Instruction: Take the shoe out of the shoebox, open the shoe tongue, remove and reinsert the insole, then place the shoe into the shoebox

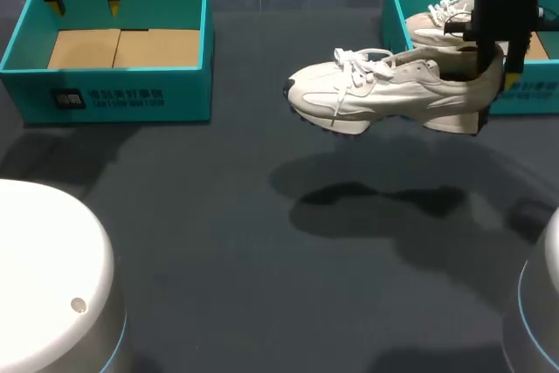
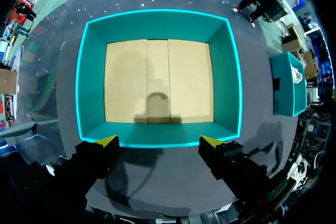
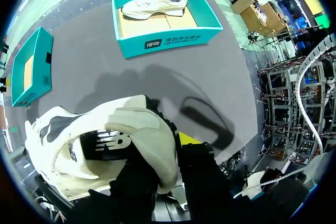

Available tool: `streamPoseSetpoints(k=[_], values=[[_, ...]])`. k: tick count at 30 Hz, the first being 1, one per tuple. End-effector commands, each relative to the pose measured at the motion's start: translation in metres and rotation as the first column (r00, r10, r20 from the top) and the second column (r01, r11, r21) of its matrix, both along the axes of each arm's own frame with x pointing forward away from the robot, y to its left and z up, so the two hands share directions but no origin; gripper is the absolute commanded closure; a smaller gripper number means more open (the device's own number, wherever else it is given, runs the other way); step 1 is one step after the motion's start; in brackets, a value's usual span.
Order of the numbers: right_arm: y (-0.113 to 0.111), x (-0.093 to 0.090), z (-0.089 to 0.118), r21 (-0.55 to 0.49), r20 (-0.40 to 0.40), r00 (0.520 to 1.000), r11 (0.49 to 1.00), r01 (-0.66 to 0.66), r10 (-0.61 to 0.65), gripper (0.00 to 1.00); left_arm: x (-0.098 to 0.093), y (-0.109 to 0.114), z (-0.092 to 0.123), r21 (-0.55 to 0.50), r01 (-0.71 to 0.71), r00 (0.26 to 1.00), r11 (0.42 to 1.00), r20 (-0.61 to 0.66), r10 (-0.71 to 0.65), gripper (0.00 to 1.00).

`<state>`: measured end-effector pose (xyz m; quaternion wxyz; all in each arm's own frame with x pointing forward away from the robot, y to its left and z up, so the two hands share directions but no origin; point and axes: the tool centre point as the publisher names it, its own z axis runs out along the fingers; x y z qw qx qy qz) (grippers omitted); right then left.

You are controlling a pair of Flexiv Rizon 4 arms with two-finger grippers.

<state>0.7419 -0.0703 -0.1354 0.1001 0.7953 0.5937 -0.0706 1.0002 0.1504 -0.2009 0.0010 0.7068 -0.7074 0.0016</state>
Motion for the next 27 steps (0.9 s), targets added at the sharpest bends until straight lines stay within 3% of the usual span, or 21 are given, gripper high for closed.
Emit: streamPoseSetpoints(k=[1,13,27], values=[[0.003,0.002,-0.013,0.009,0.003,1.0,1.0,0.01,-0.01,1.0,0.0,0.0,0.0,0.001,0.0,1.0,1.0,0.0,0.0,0.0],[0.018,-0.047,-0.027,-0.007,0.042,0.994,0.995,0.104,-0.103,1.0,0.0,0.0,0.0,0.001,0.0,1.0,1.0,0.0,0.0,0.0],[0.086,-0.052,-0.092,-0.025,0.011,0.999,0.999,0.03,-0.03,1.0,0.0,0.0,0.0,0.001,0.0,1.0,1.0,0.0,0.0,0.0]])
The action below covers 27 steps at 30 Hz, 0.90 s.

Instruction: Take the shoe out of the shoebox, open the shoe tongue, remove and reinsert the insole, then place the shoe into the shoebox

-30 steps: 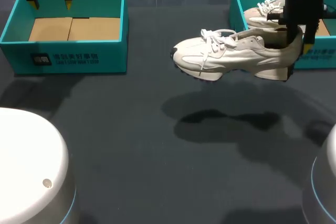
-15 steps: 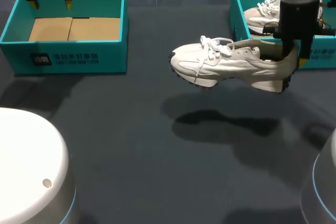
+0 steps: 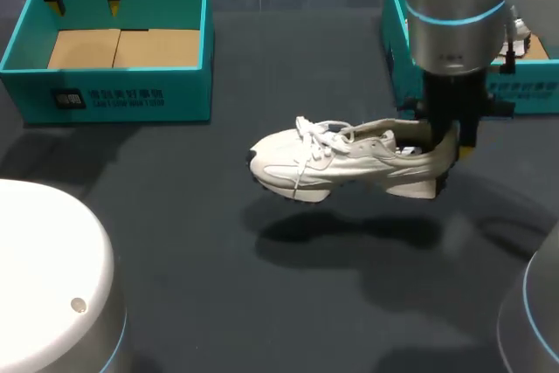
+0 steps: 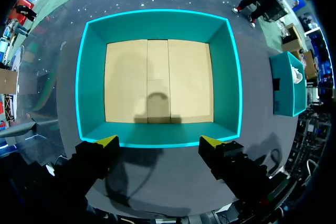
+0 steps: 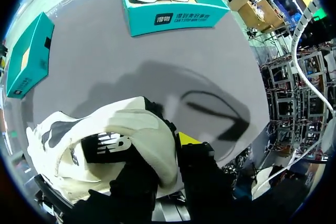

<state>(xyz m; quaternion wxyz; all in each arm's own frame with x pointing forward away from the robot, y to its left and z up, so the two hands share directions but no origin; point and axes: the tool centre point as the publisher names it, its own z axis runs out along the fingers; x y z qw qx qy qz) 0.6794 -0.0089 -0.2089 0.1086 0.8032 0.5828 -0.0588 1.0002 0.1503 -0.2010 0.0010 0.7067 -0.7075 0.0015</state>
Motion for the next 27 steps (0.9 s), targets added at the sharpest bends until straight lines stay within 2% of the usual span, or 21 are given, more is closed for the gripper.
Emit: streamPoseSetpoints(k=[1,6,18,20,27], values=[[0.027,0.01,-0.02,-0.021,-0.026,1.0,1.0,0.003,-0.003,1.0,0.0,0.0,0.0,0.001,-0.001,1.0,1.0,0.0,0.001,0.0],[0.042,0.003,-0.031,-0.03,-0.054,0.998,1.0,-0.01,0.009,1.0,0.0,0.0,0.0,0.001,-0.001,1.0,1.0,0.0,0.001,0.0],[0.042,0.003,-0.031,-0.03,-0.054,0.998,1.0,-0.01,0.009,1.0,0.0,0.0,0.0,0.001,-0.001,1.0,1.0,0.0,0.001,0.0],[0.048,0.001,-0.029,-0.074,-0.026,1.0,0.997,-0.003,0.001,1.0,0.0,0.0,0.0,0.001,-0.001,1.0,1.0,0.0,0.001,0.0],[0.074,-0.007,-0.062,-0.142,-0.01,1.0,0.99,0.01,-0.012,1.0,0.0,0.0,0.0,0.001,-0.001,1.0,1.0,0.0,0.001,0.0]])
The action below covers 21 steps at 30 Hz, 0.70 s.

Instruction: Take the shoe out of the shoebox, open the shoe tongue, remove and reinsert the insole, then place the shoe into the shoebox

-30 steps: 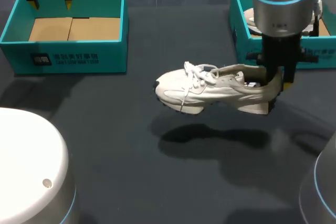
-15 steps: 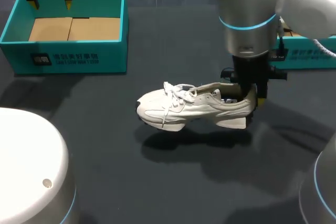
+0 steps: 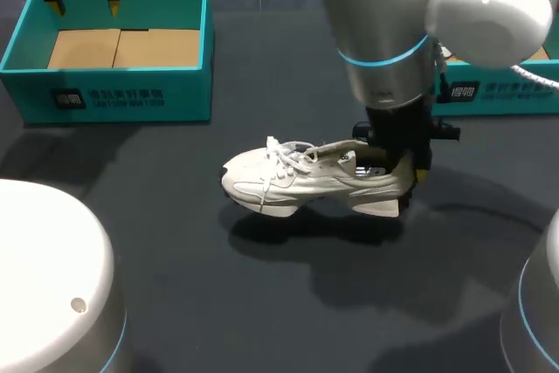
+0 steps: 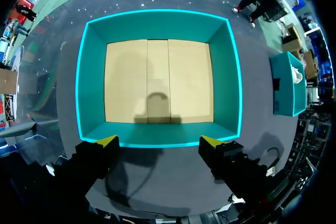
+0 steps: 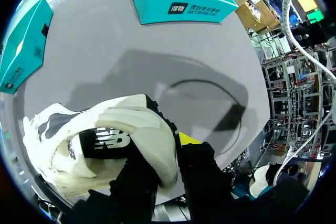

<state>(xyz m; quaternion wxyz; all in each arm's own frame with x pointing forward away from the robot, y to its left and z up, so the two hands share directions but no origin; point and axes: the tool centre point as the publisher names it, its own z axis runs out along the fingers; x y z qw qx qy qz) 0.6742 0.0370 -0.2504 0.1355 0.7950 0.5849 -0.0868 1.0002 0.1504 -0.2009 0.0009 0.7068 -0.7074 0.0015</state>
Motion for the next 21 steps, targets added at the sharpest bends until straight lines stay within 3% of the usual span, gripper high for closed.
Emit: streamPoseSetpoints(k=[1,6,21], values=[[0.031,-0.003,-0.023,-0.065,0.012,1.0,0.998,0.016,-0.015,1.0,0.0,0.0,0.0,0.001,0.0,1.0,1.0,-0.001,0.0,0.0],[0.04,-0.005,-0.033,-0.11,0.015,1.0,0.994,0.015,-0.013,1.0,0.0,0.0,0.0,0.001,0.0,1.0,1.0,-0.001,0.0,0.0],[0.052,0.002,-0.074,-0.112,-0.01,0.998,0.992,0.058,-0.059,1.0,0.0,0.0,0.0,0.001,0.0,1.0,1.0,-0.001,0.0,0.0]])
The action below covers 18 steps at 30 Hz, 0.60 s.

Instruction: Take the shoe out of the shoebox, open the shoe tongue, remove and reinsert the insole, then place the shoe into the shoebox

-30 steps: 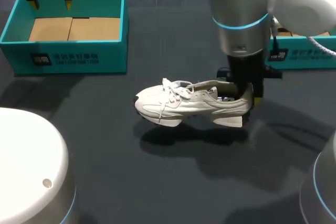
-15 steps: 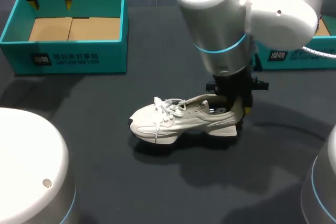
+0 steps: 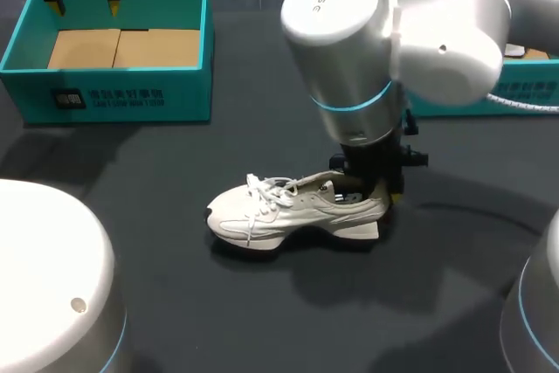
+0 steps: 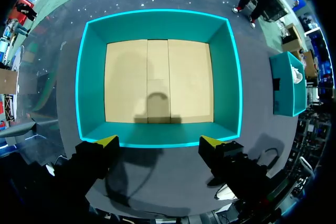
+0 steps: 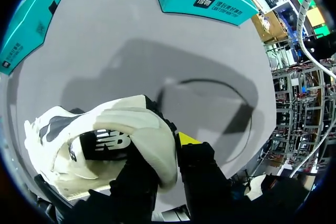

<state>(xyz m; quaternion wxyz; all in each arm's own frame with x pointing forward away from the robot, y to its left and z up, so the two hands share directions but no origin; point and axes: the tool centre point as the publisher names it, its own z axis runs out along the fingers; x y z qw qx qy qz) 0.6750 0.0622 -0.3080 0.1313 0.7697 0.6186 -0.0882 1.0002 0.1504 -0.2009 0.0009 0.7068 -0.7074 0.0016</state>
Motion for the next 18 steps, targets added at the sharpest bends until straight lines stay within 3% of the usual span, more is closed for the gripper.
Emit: streamPoseSetpoints(k=[1,18], values=[[0.027,0.002,-0.019,-0.112,0.019,0.99,0.984,0.139,-0.138,1.0,0.0,0.0,0.0,0.001,0.0,1.0,1.0,-0.001,0.0,0.0],[0.023,-0.002,-0.048,-0.106,-0.003,0.978,0.973,0.205,-0.206,1.0,0.0,0.0,0.0,0.001,0.0,1.0,1.0,-0.001,0.0,0.0]])
